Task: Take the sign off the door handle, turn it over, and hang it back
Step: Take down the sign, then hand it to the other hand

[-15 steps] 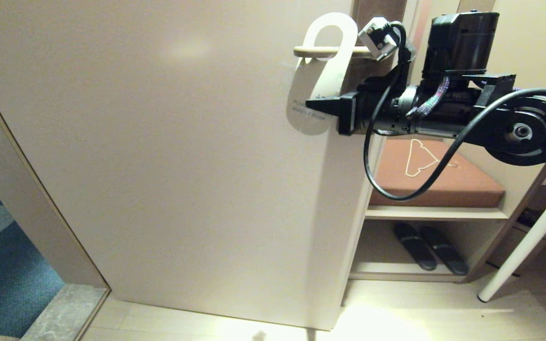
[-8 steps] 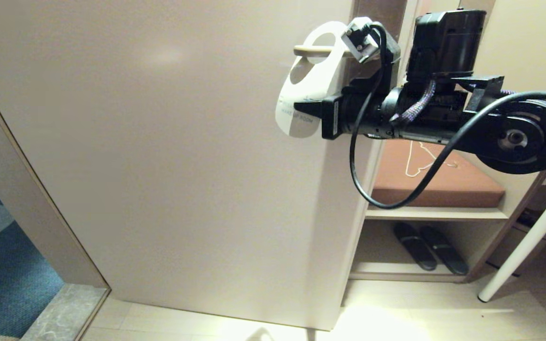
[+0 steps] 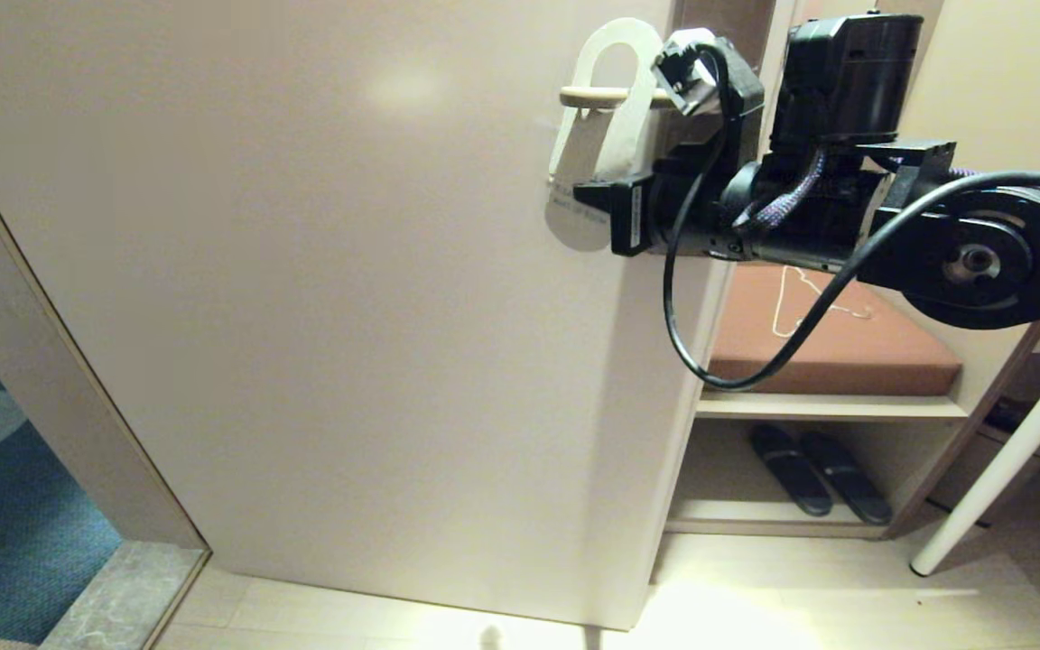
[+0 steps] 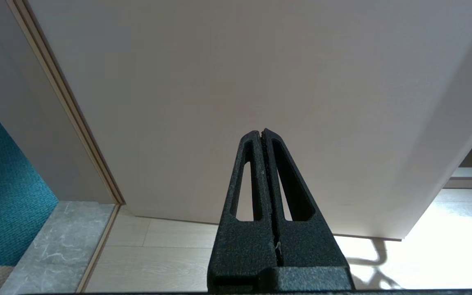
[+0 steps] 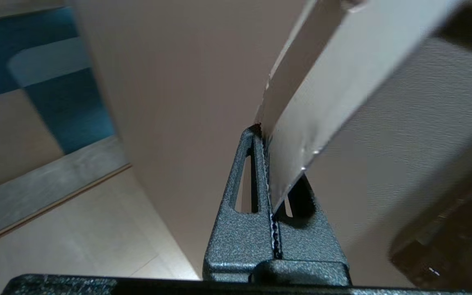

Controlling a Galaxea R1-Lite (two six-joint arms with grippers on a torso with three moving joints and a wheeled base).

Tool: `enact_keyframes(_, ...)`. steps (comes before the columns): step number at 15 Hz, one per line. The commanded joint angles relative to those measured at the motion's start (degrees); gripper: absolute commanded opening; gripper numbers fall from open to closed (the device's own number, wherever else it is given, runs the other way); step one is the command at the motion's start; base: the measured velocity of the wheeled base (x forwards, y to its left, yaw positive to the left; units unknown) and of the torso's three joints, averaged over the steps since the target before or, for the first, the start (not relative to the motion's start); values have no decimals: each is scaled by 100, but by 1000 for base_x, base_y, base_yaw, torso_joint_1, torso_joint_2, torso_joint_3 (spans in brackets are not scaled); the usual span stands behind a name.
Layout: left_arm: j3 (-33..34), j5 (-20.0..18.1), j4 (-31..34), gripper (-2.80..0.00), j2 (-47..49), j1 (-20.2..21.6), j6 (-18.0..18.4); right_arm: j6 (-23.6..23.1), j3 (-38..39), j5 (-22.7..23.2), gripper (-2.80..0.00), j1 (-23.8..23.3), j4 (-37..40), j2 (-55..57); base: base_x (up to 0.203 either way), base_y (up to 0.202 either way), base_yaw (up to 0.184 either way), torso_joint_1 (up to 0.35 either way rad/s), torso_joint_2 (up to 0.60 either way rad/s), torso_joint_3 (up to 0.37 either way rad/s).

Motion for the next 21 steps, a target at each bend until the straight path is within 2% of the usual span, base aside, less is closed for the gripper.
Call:
enact_keyframes(1,1,2,2,-280,-4,3,-4,-7,-23,-171,-280,4,19,37,0,0,0,0,0,0)
enact_keyframes(8,1,2,2,-280,-4,3,-2,-15,-232,-548,-280,4,275,186,0,0,0,0,0,0)
enact_keyframes(14,1,2,2,-280,-4,3,-2,-24,-637,-550,-280,231,275,379,0,0,0,0,0,0)
enact_keyframes(21,1,2,2,-280,-4,3,-11,-8,-691,-531,-280,526,239,468,0,0,0,0,0,0)
